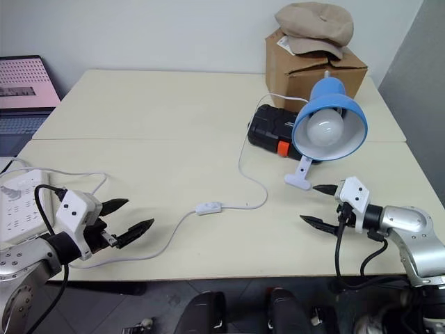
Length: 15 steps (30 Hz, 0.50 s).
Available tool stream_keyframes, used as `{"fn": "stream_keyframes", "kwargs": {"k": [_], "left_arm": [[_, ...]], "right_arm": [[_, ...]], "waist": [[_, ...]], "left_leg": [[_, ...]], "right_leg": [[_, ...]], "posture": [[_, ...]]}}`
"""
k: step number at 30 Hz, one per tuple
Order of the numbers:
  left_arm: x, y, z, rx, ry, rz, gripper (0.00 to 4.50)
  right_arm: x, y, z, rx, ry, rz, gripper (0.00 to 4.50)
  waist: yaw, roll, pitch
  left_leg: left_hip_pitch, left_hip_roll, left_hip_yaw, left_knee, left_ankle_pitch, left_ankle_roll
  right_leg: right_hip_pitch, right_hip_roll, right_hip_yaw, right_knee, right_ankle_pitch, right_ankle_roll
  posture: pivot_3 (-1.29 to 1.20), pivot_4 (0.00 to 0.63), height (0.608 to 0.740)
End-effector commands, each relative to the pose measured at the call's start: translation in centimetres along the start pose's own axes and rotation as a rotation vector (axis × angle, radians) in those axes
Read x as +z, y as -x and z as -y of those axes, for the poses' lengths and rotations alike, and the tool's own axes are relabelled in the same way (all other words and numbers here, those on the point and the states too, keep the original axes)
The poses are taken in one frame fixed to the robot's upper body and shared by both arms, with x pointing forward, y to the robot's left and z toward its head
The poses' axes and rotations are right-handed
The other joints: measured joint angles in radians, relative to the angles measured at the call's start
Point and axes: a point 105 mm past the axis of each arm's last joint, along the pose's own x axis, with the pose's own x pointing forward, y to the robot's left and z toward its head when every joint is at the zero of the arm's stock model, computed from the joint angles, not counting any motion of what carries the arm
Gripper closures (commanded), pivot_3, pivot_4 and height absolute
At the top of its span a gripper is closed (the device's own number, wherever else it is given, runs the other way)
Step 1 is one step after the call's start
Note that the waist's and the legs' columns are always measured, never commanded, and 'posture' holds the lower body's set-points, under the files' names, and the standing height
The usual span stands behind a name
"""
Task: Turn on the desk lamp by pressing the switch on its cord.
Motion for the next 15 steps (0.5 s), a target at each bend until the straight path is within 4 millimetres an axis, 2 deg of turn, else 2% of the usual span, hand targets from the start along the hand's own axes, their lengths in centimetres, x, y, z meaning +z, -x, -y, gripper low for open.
{"fn": "stream_keyframes", "kwargs": {"k": [1,15], "left_arm": [[1.6,0.3,0.2,-0.005,-0.039,0.059,0.01],[2.7,-0.2,-0.2,-0.046,-0.103,0.106,0.01]], "right_arm": [[0.9,-0.2,0.2,0.014,0.054,0.026,0.0],[1.3,-1.2,-0.9,0.025,0.028,0.048,0.0]], "waist": [[0.001,0.0,0.0],[0.012,0.0,0.0]], "left_leg": [[0.0,0.0,0.0,0.0,0.0,0.0],[0.0,0.0,0.0,0.0,0.0,0.0]], "right_leg": [[0.0,0.0,0.0,0.0,0.0,0.0],[0.0,0.0,0.0,0.0,0.0,0.0]], "posture": [[0.0,0.15,0.74],[0.0,0.15,0.74]]}}
